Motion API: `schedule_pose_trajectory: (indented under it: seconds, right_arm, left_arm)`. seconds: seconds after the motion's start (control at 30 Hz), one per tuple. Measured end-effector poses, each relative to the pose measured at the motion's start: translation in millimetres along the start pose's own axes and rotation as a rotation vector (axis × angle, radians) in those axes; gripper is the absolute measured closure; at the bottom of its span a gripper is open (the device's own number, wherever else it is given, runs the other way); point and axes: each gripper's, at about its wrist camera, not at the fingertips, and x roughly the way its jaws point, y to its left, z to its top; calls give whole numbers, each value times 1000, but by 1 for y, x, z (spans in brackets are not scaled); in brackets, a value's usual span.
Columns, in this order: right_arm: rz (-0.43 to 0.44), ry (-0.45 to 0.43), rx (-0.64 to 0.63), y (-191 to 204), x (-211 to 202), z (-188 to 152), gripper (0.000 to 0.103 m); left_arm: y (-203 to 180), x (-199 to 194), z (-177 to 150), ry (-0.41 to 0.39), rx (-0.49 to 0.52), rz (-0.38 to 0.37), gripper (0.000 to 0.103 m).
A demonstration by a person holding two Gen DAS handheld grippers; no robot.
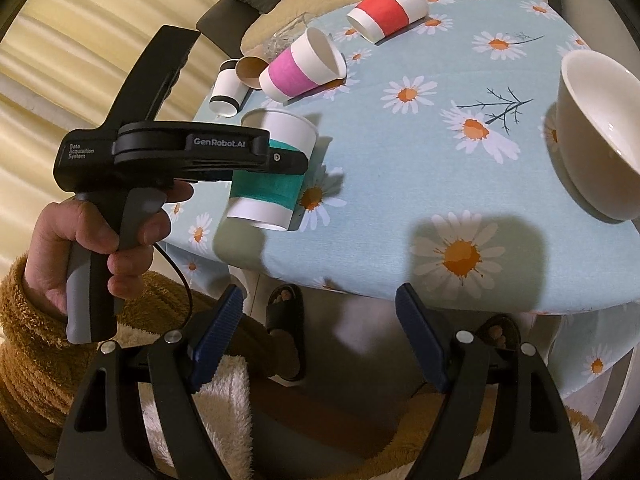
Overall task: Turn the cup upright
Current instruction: 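Bring the teal cup to the left gripper and grasp it with the left gripper, then rotate the teal cup upright in the left gripper and lower it to the tablecloth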
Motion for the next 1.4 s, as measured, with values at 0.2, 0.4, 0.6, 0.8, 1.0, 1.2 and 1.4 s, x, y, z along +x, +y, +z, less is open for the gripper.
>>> schedule_pose_trajectory:
  seconds: [0.2, 0.4, 0.6, 0.8, 1.0, 1.2, 1.4]
  right_arm:
    - [-9, 0, 0, 1, 1, 0, 25]
    - [-25, -13, 0, 0, -3, 0, 25]
    - [-45, -48, -32, 8, -10, 1, 25]
    - [-57, -78, -68, 20, -18, 6, 25]
    - [-78, -130, -114, 36, -24, 11, 25]
    - [-120, -159, -162, 46, -22, 13, 25]
    - [-146, -226, -182, 47, -26, 12, 25]
  left_arm:
    - [3, -7, -4, -25, 3, -10, 40]
    - [6, -33, -14, -125, 18, -31, 40]
    - [11, -62, -33, -280, 33, -87, 40]
    - [20, -75, -56, -394, 35, -134, 41]
    - [23, -97, -85, -622, 73, -145, 41]
    - [22, -110, -108, -852, 105, -112, 41]
    - [23, -108, -123, -1037, 116, -82, 41]
